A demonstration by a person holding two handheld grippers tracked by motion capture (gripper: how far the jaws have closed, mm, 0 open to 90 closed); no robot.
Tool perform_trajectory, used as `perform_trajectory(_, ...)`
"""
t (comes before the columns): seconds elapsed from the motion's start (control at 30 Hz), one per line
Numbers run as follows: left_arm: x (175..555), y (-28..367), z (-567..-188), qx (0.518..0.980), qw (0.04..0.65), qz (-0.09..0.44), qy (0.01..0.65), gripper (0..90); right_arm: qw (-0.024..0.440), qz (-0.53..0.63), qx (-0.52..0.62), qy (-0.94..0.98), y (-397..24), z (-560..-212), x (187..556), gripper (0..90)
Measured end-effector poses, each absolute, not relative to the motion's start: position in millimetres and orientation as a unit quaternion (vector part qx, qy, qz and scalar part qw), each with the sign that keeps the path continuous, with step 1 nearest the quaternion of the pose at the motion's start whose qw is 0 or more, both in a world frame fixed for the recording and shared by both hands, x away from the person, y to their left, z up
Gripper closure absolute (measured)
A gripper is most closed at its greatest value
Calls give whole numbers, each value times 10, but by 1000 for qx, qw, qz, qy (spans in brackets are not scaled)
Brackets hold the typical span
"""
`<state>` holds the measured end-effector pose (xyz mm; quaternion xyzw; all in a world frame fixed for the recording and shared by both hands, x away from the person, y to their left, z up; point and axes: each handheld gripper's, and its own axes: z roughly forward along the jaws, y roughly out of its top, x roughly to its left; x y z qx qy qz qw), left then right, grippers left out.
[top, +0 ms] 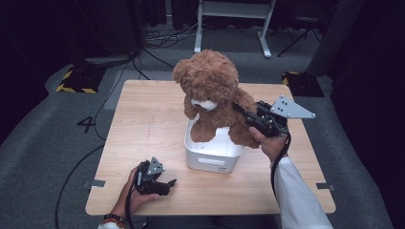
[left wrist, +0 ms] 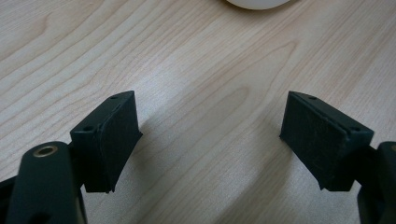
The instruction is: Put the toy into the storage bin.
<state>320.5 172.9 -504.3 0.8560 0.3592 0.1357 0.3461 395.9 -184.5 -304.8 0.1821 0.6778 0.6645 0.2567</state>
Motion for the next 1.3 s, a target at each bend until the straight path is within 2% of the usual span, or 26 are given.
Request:
perform_trajectory(0.8, 3201, 1730, -5043, 856, 347, 135, 359, 200, 231, 659, 208, 685, -1634, -3313, 4205, 769)
perform_trajectory(1.3, 3200, 1728, -5042, 858, 348, 134, 353, 206, 239, 581, 209, 749, -1471, -3418, 4288, 766)
